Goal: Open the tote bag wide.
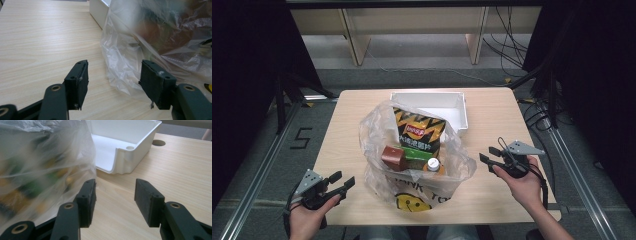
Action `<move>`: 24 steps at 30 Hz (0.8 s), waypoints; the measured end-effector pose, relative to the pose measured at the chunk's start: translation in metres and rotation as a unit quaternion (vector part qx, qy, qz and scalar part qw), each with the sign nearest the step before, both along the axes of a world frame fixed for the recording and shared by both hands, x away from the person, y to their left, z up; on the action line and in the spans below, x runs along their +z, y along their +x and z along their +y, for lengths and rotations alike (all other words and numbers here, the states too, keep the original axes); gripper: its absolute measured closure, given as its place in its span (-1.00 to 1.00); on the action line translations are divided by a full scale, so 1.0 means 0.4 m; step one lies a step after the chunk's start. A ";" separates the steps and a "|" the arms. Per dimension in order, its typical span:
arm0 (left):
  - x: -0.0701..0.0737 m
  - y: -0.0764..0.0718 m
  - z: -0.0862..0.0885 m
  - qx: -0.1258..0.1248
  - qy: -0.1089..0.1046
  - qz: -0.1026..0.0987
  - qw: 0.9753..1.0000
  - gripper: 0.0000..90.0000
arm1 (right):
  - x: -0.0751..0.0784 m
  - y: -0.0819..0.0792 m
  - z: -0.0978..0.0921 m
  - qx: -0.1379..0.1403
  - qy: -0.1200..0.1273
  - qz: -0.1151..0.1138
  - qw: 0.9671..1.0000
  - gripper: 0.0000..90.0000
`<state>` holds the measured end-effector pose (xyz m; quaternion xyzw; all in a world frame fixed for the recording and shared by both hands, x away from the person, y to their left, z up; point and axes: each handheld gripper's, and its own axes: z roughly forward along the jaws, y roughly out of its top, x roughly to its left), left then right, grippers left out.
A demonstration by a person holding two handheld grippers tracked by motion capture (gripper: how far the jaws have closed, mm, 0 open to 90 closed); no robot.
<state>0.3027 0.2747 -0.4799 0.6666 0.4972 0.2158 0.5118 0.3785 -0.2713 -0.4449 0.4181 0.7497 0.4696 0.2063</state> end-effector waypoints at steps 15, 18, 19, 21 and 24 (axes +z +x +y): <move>0.203 0.058 -0.023 -0.020 -0.091 -0.070 0.993 -0.14 | 0.174 -0.041 0.053 0.054 0.058 -0.081 0.994 0.31; 0.247 0.081 -0.031 -0.031 -0.105 -0.073 0.991 -0.22 | 0.225 -0.052 0.091 0.079 0.077 -0.088 0.990 0.30; 0.283 0.099 -0.043 -0.043 -0.108 -0.076 0.990 -0.25 | 0.243 -0.052 0.104 0.091 0.082 -0.089 0.989 0.29; 0.317 0.123 -0.061 -0.056 -0.111 -0.072 0.990 -0.30 | 0.266 -0.049 0.122 0.104 0.082 -0.096 0.987 0.28; 0.353 0.160 -0.086 -0.069 -0.104 -0.063 0.990 -0.35 | 0.298 -0.045 0.158 0.129 0.096 -0.090 0.983 0.22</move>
